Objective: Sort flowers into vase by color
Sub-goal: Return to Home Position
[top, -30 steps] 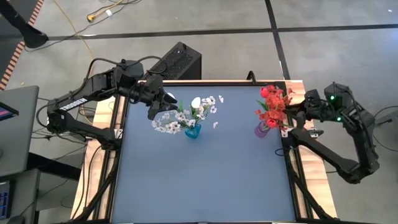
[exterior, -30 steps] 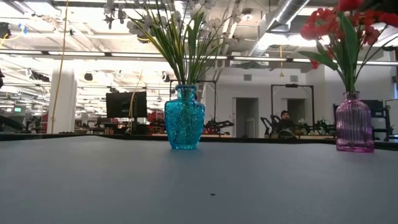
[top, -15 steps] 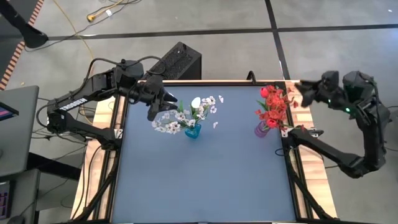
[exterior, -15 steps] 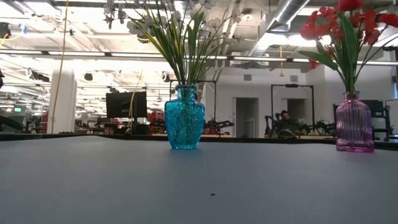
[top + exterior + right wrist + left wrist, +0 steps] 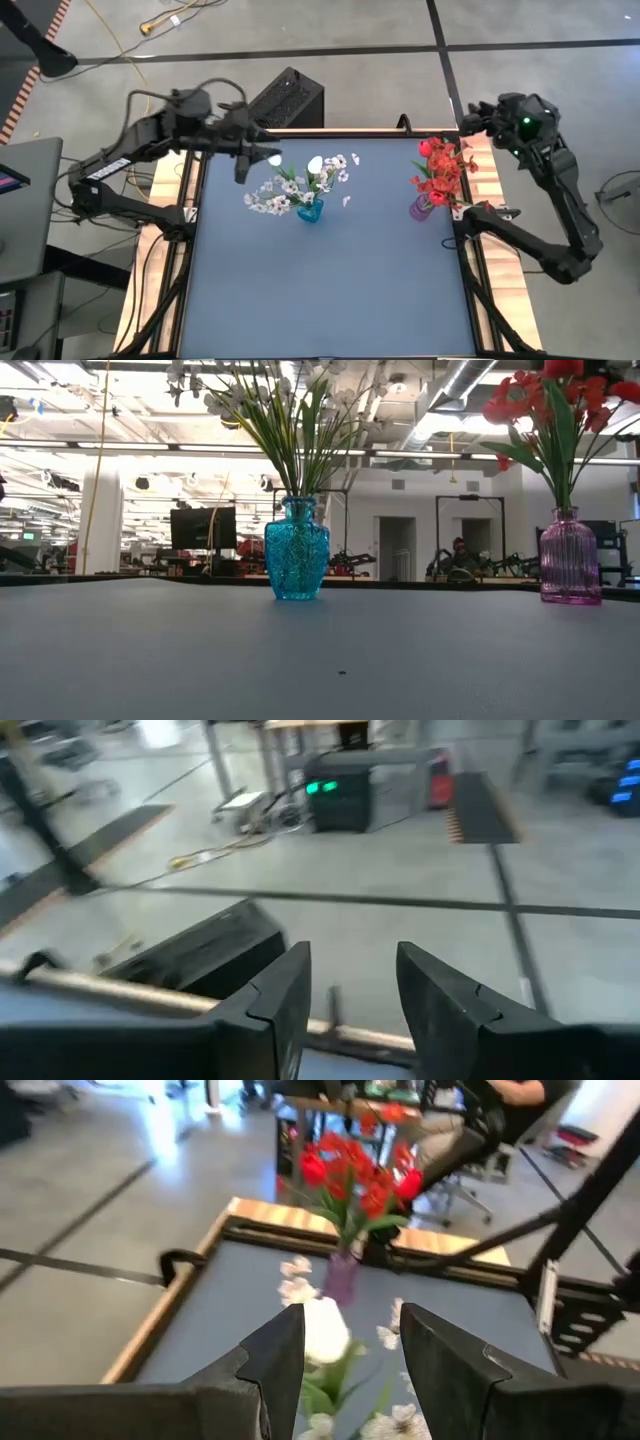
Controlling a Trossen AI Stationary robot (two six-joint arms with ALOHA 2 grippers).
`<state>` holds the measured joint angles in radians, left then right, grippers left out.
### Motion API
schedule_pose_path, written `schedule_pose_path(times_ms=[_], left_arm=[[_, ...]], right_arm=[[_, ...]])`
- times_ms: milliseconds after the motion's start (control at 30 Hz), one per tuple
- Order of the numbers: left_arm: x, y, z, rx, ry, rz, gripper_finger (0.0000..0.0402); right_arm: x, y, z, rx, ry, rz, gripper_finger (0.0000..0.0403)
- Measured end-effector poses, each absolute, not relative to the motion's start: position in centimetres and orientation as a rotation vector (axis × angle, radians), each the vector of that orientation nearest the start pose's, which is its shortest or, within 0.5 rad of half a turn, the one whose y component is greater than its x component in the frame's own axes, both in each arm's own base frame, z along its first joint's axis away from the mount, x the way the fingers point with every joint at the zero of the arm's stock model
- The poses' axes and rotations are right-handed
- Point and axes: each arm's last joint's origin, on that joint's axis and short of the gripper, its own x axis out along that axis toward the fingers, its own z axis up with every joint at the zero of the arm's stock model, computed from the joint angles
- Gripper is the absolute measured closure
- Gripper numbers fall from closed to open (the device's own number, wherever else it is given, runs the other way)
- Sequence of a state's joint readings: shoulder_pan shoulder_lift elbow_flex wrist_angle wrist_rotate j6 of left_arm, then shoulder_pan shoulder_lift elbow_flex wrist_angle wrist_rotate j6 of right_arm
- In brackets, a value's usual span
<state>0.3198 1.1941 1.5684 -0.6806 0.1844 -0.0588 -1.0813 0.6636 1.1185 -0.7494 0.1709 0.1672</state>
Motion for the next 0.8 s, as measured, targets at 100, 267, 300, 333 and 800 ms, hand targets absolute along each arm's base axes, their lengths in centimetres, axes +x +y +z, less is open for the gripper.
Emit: schedule_pose_path(times_ms=[100,267,300,333,800], left_arm=[[19.7,6.7,47.2,-0.119,0.262,0.188,0.0247],[18.4,6.9,47.7,-0.113,0.237,0.22,0.0247],[18.4,6.9,47.7,-0.112,0.234,0.221,0.0247],[18.3,6.9,47.7,-0.111,0.233,0.221,0.0247],[16.0,6.1,46.0,-0.135,0.222,0.259,0.0247]], right_arm=[[3.4,-9.5,39.4,0.277,0.15,-1.36,0.0245],[2.0,-11.0,37.2,0.355,0.169,-1.509,0.0311],[1.9,-11.2,36.5,0.375,0.188,-1.515,0.0327],[1.7,-11.5,35.8,0.395,0.213,-1.518,0.0344],[-0.4,-8.2,29.8,0.375,0.255,-1.651,0.0387]])
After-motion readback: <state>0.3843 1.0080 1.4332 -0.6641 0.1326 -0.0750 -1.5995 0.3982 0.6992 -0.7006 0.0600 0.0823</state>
